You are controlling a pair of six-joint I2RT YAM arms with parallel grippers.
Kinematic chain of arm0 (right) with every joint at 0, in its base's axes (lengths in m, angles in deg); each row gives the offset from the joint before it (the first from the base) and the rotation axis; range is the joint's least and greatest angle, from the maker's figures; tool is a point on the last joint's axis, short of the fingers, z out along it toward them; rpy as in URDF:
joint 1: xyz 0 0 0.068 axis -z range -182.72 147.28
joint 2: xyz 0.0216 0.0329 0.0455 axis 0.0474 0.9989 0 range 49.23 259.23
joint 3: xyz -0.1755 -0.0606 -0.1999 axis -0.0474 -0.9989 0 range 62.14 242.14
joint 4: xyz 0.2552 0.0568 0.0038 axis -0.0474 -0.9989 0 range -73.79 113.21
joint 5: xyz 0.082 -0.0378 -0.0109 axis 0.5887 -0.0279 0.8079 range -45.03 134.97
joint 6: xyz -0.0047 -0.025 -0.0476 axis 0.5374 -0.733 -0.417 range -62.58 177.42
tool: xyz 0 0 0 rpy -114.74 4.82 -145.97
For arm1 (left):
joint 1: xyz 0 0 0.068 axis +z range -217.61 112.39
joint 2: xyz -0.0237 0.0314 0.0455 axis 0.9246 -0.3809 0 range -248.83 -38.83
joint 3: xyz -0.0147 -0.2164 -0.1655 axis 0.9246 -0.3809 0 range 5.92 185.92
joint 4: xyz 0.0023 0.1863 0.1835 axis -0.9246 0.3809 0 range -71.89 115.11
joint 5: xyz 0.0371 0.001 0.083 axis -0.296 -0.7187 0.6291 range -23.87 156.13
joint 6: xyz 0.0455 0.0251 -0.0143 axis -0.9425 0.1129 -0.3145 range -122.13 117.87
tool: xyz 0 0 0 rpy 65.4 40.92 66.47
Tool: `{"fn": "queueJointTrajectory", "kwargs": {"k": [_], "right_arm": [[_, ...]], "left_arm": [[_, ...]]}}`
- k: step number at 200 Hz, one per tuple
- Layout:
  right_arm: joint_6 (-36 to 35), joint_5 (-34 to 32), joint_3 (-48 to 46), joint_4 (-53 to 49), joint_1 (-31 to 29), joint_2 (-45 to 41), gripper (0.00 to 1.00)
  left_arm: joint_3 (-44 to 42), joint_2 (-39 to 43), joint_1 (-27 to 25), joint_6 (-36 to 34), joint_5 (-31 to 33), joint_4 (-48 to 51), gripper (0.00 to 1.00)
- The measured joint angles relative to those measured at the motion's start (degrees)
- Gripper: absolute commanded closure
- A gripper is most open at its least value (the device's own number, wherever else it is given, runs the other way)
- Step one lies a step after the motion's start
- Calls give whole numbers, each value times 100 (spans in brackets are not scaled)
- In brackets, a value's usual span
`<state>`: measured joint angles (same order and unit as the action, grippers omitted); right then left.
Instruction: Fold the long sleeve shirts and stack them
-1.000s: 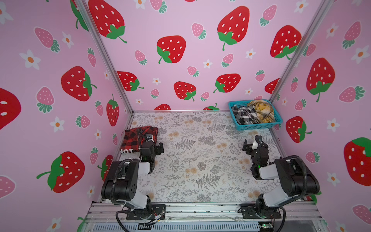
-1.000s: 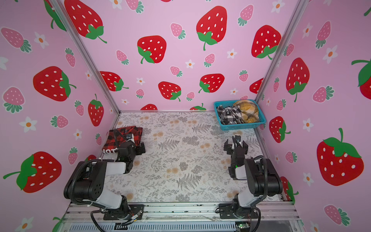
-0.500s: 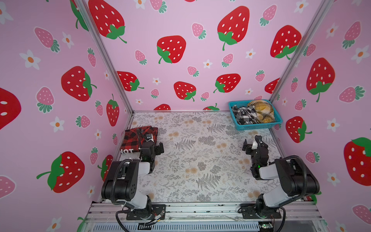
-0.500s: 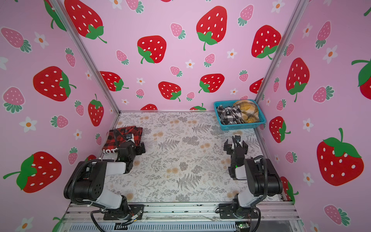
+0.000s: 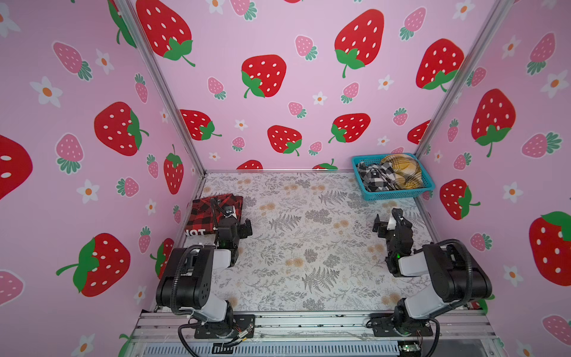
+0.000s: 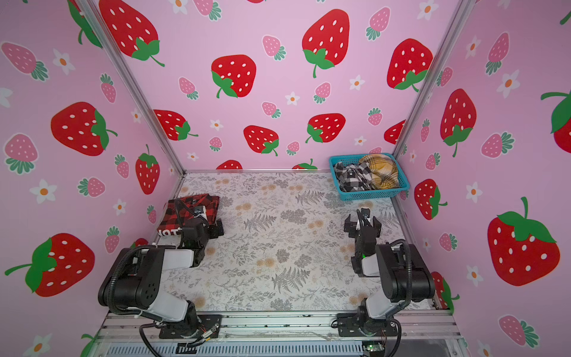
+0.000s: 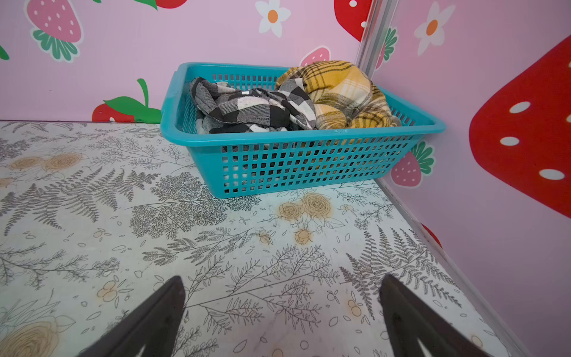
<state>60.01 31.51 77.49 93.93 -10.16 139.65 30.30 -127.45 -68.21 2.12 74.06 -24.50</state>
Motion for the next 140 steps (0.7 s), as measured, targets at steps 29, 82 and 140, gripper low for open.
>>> {"fn": "queueJointTrajectory", "kwargs": {"k": [29,82,140], "right_arm": [[-33,0,0,0,0,0,0],[-57,0,0,0,0,0,0],[-76,0,0,0,0,0,0]], "left_arm": [[0,0,0,-2,0,0,1],[0,0,0,-2,0,0,1],[0,0,-17,-24,4,0,1]]}}
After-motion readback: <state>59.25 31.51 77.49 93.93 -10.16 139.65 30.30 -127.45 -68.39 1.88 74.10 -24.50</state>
